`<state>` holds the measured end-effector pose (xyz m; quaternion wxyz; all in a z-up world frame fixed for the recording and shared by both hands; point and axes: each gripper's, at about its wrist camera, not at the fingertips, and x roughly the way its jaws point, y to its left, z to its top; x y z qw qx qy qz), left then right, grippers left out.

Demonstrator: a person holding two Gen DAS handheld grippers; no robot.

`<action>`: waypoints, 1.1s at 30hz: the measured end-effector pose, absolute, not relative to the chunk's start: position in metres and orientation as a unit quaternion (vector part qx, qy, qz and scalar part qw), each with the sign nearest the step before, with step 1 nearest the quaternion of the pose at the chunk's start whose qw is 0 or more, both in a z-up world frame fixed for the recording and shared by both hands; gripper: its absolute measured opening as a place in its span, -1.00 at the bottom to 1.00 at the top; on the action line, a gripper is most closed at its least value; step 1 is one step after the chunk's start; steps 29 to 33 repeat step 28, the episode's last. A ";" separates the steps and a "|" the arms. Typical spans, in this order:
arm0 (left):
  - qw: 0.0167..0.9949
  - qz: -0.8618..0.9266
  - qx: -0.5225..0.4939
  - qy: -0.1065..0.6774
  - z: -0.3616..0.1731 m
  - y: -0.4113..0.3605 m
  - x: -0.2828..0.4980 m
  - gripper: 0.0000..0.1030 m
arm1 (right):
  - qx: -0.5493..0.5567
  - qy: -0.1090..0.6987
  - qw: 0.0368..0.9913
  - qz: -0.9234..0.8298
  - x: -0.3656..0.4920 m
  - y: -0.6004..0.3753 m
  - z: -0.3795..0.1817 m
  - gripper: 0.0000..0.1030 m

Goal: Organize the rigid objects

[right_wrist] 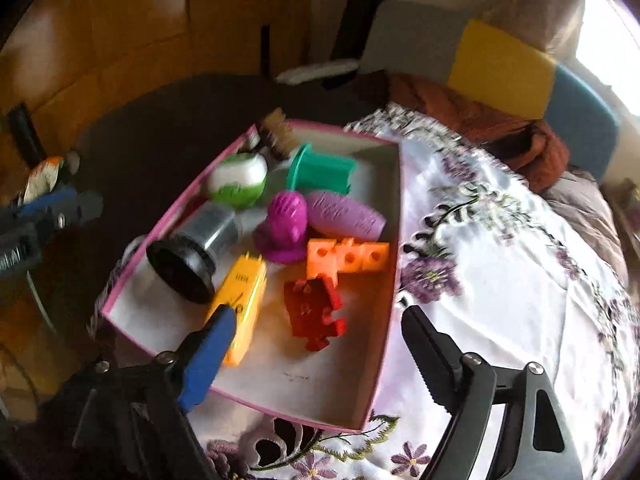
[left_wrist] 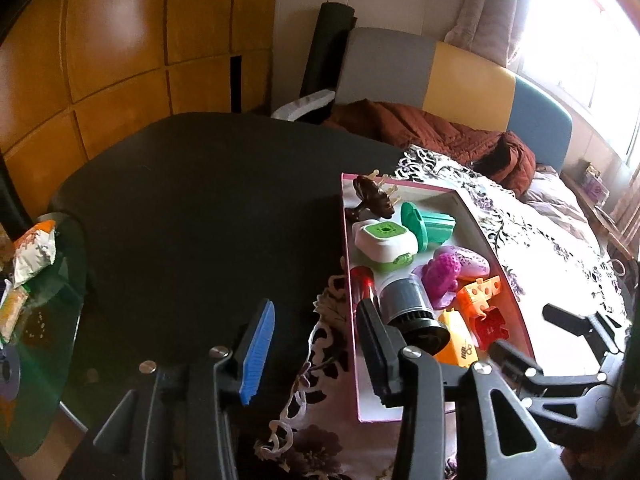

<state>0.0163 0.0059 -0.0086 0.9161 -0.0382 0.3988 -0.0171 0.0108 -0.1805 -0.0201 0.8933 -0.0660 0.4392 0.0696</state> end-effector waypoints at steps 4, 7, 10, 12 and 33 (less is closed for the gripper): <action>0.921 -0.005 -0.026 0.389 -0.001 -0.001 0.008 0.08 | -0.038 0.404 0.913 0.042 0.006 -0.185 -0.005 0.82; 0.923 -0.001 -0.032 0.383 0.003 -0.004 0.003 0.47 | -0.026 0.391 0.919 0.033 0.005 -0.184 0.001 0.82; 0.928 0.006 -0.041 0.370 0.007 -0.005 -0.002 0.47 | -0.019 0.382 0.924 0.028 0.003 -0.182 0.006 0.82; 0.933 0.015 -0.036 0.357 0.011 -0.006 -0.006 0.47 | -0.012 0.374 0.927 0.022 0.001 -0.183 0.010 0.83; 0.940 0.024 -0.039 0.339 0.014 -0.005 -0.011 0.29 | 0.002 0.356 0.935 0.006 -0.001 -0.185 0.017 0.92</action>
